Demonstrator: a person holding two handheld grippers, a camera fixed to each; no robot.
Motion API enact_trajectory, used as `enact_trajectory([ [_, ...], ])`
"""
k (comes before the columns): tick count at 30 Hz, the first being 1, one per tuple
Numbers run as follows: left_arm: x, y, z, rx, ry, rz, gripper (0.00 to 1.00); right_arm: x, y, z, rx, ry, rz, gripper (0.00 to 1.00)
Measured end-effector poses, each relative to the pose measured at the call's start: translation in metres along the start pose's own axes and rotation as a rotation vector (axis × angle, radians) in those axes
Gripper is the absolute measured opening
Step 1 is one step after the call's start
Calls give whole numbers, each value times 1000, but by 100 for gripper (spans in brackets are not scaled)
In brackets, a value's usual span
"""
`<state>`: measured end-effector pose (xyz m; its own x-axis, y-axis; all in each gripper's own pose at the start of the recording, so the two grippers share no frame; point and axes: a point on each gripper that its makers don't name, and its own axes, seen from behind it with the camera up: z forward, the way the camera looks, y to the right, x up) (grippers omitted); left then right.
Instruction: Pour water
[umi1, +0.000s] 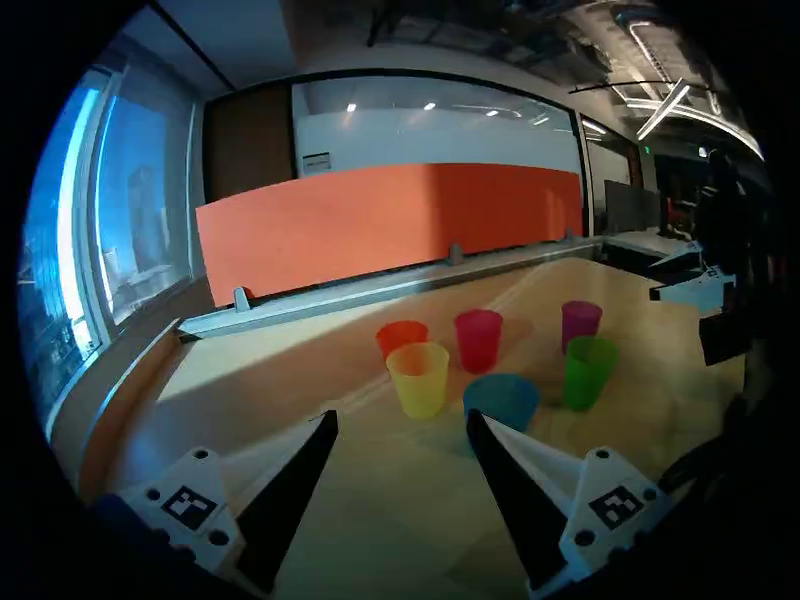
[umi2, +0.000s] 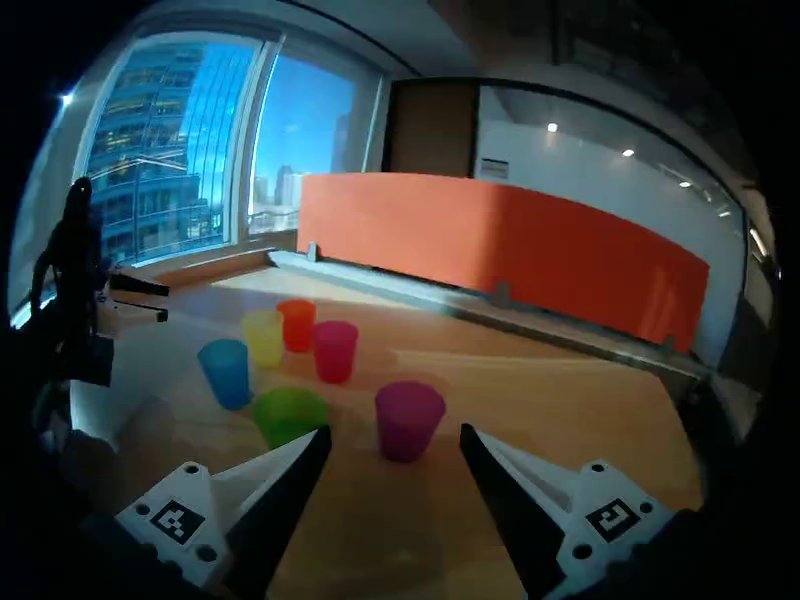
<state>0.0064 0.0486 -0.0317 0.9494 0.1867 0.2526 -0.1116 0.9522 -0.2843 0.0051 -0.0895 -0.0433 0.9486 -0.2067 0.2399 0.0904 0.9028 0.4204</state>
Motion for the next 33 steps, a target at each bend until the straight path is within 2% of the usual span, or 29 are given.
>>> enact_trajectory([
  [9,10,-21,-6,110,84,-55,96,18,32,-6,-162,130,73,99],
  [15,23,-27,-11,148,156,-101,96,29,54,-14,-267,214,112,99],
  [21,28,-25,-12,161,204,-151,96,34,71,-25,-360,285,182,99],
  [27,38,-25,-16,174,254,-198,96,35,79,-31,-401,336,229,99],
  [33,42,-28,-17,182,269,-214,96,38,83,-33,-420,349,215,99],
])
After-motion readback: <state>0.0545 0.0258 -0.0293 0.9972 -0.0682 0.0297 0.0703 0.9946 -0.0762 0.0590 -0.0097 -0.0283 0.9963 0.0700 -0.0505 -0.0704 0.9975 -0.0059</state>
